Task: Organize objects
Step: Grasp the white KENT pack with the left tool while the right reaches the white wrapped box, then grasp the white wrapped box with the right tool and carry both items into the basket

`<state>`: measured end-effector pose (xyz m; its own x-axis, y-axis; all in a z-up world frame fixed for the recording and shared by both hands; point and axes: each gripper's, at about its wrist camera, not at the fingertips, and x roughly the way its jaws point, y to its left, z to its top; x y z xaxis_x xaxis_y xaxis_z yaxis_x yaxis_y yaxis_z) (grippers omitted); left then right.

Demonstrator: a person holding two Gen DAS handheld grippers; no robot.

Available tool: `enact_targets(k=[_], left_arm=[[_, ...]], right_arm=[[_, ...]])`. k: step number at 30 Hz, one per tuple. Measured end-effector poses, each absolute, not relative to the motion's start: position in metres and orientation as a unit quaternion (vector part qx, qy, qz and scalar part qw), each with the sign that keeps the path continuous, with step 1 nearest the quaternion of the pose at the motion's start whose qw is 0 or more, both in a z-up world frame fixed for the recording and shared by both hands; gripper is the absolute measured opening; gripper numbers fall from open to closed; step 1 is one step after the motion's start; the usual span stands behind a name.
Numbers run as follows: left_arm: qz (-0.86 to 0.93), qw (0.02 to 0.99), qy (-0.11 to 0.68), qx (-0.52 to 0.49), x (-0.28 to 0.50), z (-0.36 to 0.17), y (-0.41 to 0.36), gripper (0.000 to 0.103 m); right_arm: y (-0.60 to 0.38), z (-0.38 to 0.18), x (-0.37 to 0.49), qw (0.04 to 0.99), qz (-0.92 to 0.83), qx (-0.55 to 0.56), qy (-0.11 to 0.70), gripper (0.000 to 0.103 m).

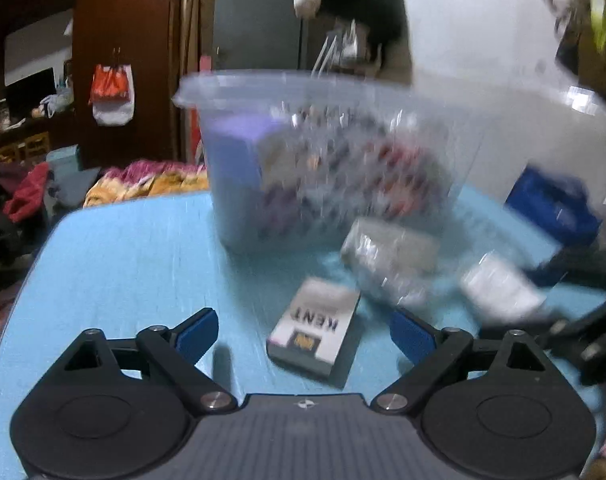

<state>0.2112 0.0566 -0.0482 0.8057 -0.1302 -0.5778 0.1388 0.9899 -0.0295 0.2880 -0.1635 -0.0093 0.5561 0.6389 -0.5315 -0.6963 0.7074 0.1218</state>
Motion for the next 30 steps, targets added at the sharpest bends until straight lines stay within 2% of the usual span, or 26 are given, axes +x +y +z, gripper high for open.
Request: enact_targets(k=[1, 3, 5, 9, 24, 30], left_arm=[[-0.061, 0.95, 0.307, 0.012, 0.212, -0.048, 0.056, 0.082], [-0.056, 0.948, 0.312, 0.008, 0.214, -0.048, 0.056, 0.077], [-0.047, 0.949, 0.31, 0.014, 0.212, -0.047, 0.056, 0.057], [-0.043, 0.952, 0.302, 0.026, 0.204, -0.046, 0.055, 0.04], [-0.094, 0.963, 0.237, -0.087, 0.19, -0.046, 0.088, 0.04], [-0.103, 0.968, 0.216, -0.078, 0.186, -0.045, 0.085, 0.04]], right_arm=[[-0.168, -0.01, 0.289, 0.88, 0.38, -0.046, 0.28, 0.076], [-0.173, -0.012, 0.289, 0.879, 0.387, -0.035, 0.278, 0.076], [-0.178, -0.012, 0.289, 0.878, 0.393, -0.026, 0.271, 0.076], [-0.184, -0.015, 0.286, 0.879, 0.397, -0.014, 0.264, 0.076], [-0.195, -0.013, 0.276, 0.896, 0.386, 0.015, 0.221, 0.073], [-0.198, -0.013, 0.273, 0.898, 0.387, 0.021, 0.21, 0.072]])
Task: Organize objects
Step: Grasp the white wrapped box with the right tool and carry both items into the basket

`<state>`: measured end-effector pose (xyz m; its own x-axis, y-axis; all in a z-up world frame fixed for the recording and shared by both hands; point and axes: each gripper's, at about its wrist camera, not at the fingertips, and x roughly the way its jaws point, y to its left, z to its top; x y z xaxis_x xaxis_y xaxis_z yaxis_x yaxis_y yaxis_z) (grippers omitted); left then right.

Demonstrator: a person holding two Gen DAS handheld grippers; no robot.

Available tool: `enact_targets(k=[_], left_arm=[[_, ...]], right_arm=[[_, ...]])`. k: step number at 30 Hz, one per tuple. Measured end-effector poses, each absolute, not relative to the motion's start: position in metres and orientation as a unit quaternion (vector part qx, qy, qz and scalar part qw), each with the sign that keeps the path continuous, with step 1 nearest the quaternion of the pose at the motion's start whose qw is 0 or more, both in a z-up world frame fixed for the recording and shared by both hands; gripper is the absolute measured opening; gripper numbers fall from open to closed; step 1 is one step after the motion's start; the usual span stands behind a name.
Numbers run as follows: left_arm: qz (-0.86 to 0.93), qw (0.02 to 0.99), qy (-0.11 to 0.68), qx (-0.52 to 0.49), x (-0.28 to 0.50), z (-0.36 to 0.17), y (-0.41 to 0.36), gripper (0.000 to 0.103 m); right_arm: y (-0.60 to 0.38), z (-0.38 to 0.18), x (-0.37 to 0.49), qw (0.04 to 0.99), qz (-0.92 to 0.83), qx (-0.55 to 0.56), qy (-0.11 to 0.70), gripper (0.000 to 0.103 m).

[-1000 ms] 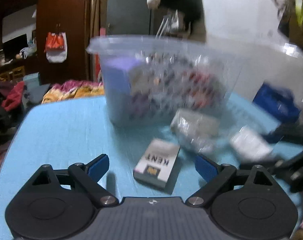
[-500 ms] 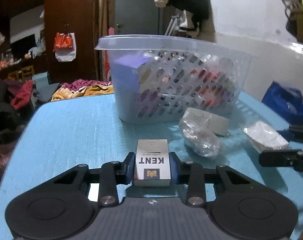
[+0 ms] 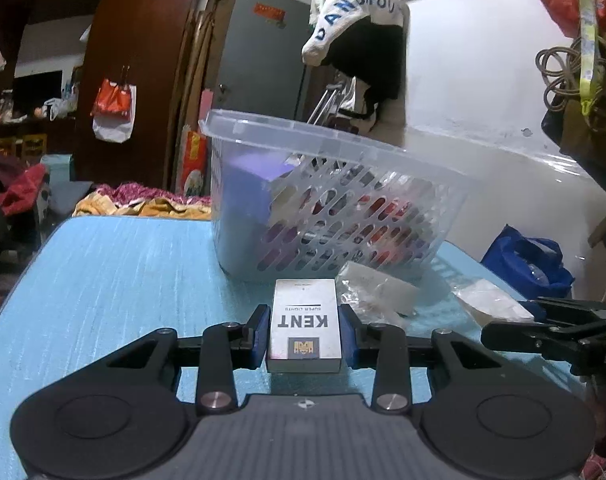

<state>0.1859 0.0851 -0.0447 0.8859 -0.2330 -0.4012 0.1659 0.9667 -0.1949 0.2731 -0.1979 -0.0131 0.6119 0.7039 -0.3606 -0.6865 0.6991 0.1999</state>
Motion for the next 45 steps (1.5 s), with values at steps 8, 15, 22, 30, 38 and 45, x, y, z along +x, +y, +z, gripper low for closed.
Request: enact_targets(k=[8, 15, 22, 30, 38, 45], left_arm=[[-0.123, 0.972, 0.149, -0.133, 0.164, -0.03, 0.095, 0.04], [-0.12, 0.982, 0.087, -0.113, 0.201, 0.071, 0.073, 0.04], [-0.085, 0.978, 0.165, -0.096, 0.292, 0.082, 0.06, 0.069], [-0.096, 0.982, 0.142, -0.074, 0.22, 0.039, 0.057, 0.084], [-0.082, 0.961, 0.262, -0.015, 0.24, -0.023, 0.021, 0.087], [-0.077, 0.952, 0.295, -0.004, 0.25, -0.042, 0.002, 0.056]], right_arm=[[-0.215, -0.001, 0.258, 0.911, 0.384, 0.046, 0.146, 0.071], [-0.191, 0.106, 0.276, 0.932, 0.358, -0.013, 0.055, 0.071], [-0.14, 0.13, 0.368, 0.938, 0.319, -0.077, 0.112, 0.09], [-0.185, 0.093, 0.327, 0.939, 0.323, -0.03, 0.112, 0.103], [-0.226, 0.012, 0.332, 0.909, 0.327, 0.056, 0.254, 0.103], [-0.226, 0.003, 0.336, 0.902, 0.334, 0.066, 0.265, 0.103]])
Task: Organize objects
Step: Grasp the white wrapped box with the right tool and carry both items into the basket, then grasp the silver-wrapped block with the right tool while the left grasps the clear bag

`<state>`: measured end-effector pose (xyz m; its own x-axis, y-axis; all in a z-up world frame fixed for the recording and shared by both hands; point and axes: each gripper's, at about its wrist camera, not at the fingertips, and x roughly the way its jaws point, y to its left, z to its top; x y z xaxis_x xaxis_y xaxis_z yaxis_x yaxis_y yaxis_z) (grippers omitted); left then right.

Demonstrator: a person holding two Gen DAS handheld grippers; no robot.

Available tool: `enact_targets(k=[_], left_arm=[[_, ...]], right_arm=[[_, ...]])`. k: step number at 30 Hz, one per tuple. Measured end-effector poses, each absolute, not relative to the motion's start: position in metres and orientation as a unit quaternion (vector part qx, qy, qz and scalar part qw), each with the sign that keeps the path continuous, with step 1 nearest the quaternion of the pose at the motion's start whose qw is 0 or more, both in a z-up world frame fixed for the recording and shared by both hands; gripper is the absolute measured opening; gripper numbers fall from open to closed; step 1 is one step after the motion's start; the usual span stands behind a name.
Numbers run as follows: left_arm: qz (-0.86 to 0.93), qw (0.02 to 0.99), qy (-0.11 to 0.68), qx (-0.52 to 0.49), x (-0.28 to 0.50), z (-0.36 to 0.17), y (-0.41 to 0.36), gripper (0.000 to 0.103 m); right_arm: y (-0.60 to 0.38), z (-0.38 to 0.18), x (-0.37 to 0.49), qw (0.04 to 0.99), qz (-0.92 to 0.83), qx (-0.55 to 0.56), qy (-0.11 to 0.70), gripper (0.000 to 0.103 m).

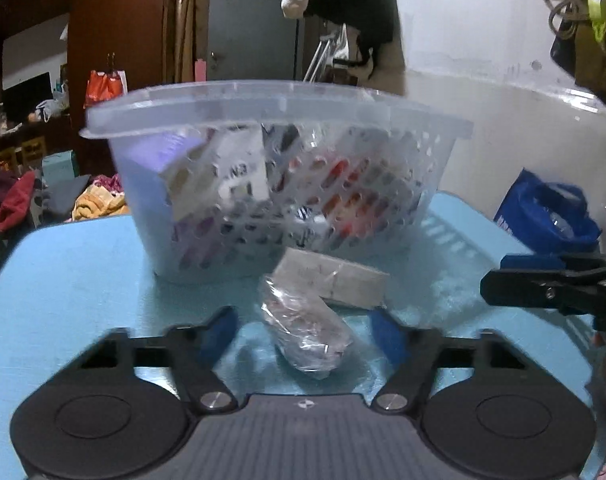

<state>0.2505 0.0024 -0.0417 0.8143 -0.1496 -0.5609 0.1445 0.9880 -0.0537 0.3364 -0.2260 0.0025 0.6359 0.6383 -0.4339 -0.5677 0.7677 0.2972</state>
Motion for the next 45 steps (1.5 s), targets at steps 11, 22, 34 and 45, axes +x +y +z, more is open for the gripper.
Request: enact_targets(k=[11, 22, 34, 45], left_arm=[[-0.053, 0.965, 0.256, -0.036, 0.215, -0.032, 0.048, 0.051], [-0.072, 0.966, 0.239, -0.073, 0.216, -0.037, 0.071, 0.051], [-0.108, 0.961, 0.233, -0.105, 0.217, -0.04, 0.078, 0.051], [-0.16, 0.95, 0.223, -0.148, 0.215, -0.045, 0.09, 0.051]], right_arm=[[-0.173, -0.003, 0.332, 0.896, 0.362, -0.023, 0.258, 0.103], [-0.133, -0.007, 0.345, 0.877, 0.383, -0.108, 0.268, 0.074], [-0.143, -0.005, 0.34, 0.87, 0.397, -0.098, 0.275, 0.042], [-0.174, 0.003, 0.321, 0.882, 0.412, -0.031, 0.225, 0.039]])
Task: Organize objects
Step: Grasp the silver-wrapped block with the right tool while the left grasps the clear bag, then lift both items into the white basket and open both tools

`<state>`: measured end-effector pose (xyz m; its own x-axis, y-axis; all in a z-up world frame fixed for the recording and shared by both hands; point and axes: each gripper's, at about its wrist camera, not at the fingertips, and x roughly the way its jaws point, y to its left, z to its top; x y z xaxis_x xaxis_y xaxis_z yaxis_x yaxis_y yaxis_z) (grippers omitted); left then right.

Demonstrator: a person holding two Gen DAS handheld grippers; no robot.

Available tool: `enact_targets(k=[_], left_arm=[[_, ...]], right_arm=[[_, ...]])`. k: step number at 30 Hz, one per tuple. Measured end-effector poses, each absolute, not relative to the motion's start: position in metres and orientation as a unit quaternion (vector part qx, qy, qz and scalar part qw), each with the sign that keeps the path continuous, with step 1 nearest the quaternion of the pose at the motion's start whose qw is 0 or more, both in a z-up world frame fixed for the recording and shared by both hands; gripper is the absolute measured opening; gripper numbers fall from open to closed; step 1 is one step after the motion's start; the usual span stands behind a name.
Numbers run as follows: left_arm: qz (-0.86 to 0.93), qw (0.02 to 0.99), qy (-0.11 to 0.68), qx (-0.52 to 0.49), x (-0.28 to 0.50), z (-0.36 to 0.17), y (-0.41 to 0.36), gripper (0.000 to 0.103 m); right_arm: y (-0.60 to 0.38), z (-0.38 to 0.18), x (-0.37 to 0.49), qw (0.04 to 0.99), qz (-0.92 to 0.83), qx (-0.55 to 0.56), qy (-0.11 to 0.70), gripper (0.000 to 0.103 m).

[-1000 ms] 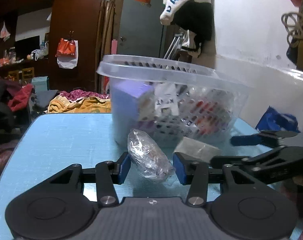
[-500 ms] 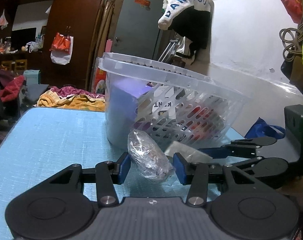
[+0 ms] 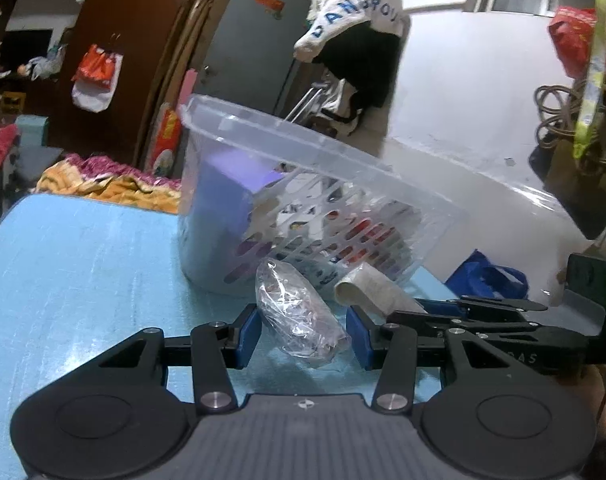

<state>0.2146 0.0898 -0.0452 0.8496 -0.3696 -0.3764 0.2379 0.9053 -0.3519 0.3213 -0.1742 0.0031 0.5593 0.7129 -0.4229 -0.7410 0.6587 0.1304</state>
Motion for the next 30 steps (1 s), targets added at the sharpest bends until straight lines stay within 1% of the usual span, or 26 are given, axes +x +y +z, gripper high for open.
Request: enact_targets(k=[12, 15, 18, 20, 23, 25, 27, 30], left_arm=[[-0.176, 0.951, 0.208, -0.143, 0.21, -0.044, 0.089, 0.051], [-0.178, 0.958, 0.178, -0.138, 0.198, -0.04, 0.088, 0.051], [-0.177, 0.968, 0.127, -0.121, 0.177, -0.025, 0.083, 0.051], [-0.193, 0.969, 0.092, -0.127, 0.167, 0.0, 0.081, 0.051], [-0.179, 0.978, 0.049, -0.091, 0.168, 0.051, 0.073, 0.051], [-0.174, 0.98, 0.049, -0.079, 0.187, 0.084, 0.07, 0.051], [-0.155, 0.983, 0.066, -0.072, 0.217, 0.109, 0.067, 0.051], [-0.133, 0.983, 0.103, -0.069, 0.253, 0.117, 0.063, 0.051]], right_arm=[[-0.179, 0.005, 0.312, 0.887, 0.42, -0.019, 0.193, 0.037], [-0.184, 0.007, 0.304, 0.887, 0.429, -0.01, 0.169, 0.036], [-0.194, 0.014, 0.281, 0.897, 0.427, -0.003, 0.118, 0.036], [-0.2, 0.032, 0.27, 0.902, 0.422, 0.014, 0.09, 0.036], [-0.202, 0.079, 0.272, 0.919, 0.391, 0.011, 0.049, 0.036], [-0.199, 0.111, 0.288, 0.923, 0.383, 0.016, 0.044, 0.036], [-0.19, 0.142, 0.312, 0.928, 0.369, 0.012, 0.049, 0.036], [-0.167, 0.164, 0.346, 0.936, 0.344, -0.011, 0.07, 0.036]])
